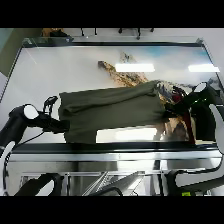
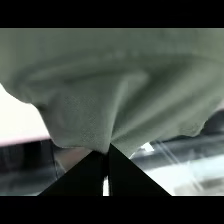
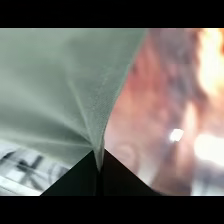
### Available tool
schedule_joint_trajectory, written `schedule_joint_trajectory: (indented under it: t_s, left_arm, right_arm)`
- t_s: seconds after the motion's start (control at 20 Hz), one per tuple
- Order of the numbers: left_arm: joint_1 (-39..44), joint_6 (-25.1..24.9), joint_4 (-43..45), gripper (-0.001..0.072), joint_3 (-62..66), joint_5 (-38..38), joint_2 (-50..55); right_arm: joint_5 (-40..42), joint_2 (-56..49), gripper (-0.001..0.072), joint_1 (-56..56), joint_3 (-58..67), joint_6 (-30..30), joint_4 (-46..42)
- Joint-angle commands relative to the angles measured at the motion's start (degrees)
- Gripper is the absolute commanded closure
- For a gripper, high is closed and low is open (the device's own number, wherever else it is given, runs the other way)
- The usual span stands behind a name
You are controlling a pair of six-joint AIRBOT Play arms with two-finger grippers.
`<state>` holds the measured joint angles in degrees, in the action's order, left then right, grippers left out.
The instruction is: Fold the shirts.
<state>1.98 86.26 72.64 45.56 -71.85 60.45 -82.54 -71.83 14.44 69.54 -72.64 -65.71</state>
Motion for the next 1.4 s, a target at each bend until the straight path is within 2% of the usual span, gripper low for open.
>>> schedule_joint_trajectory:
  t_s: [0.0,0.05,0.2,0.3,0.65,0.8,0.95,1.0,1.05,1.1,1.15,1.25,1.3,1.35]
  left_arm:
    - [-1.2,1.9,1.1,0.0696,-3.8,-0.9,-10.5]
    - [-1.6,1.9,0.7,0.0696,-3.3,0.6,-11.9]
    - [-2.3,1.9,0.9,0.0695,2.6,4.2,-11.0]
    - [-2.1,1.6,0.7,0.0695,8.8,5.4,-6.5]
    - [2.2,-1.4,1.4,0.0696,32.3,8.1,17.4]
    - [1.0,-1.3,1.4,0.0695,38.3,8.2,27.1]
    - [0.5,-1.4,1.4,0.0694,42.4,7.6,34.2]
    - [0.5,-1.4,1.3,0.0692,43.8,7.1,36.4]
    - [0.5,-1.4,1.4,0.0691,45.3,7.0,38.3]
    - [0.5,-1.4,1.3,0.0482,47.0,7.3,40.1]
    - [0.5,-1.3,1.2,0.0027,48.9,7.5,41.6]
    - [0.5,-1.1,1.2,0.0035,53.5,4.9,44.2]
    - [0.5,-1.1,1.2,0.0035,55.6,2.2,45.1]
    - [0.5,-1.1,1.4,0.0035,57.1,-0.6,45.7]
  right_arm:
    - [1.1,6.3,0.0688,0.0,-3.2,-1.6,-2.9]
    - [3.1,7.2,0.0688,-0.1,-3.2,0.0,0.2]
    - [11.0,8.1,0.0688,-0.3,-2.6,9.9,13.6]
    - [18.5,7.9,0.0688,-1.0,-2.5,11.5,17.4]
    - [32.8,1.2,0.0687,-3.1,-2.2,17.8,21.5]
    - [38.8,-2.4,0.0687,-4.5,-2.2,21.4,23.4]
    - [41.6,-5.2,0.0677,-5.1,-2.2,22.2,23.7]
    - [41.6,-5.6,0.0607,-5.0,-2.2,22.1,23.2]
    - [41.3,-5.6,0.0373,-4.5,-2.2,22.1,22.5]
    - [40.1,-5.4,0.0298,-3.8,-1.8,22.1,22.3]
    - [37.9,-5.4,0.0298,-2.6,-0.7,22.0,22.3]
    - [34.6,-5.5,0.0293,-0.1,1.4,20.9,22.3]
    - [33.7,-5.5,0.0249,1.0,2.1,20.7,22.3]
    - [33.3,-5.7,0.0161,1.9,2.6,19.4,22.3]
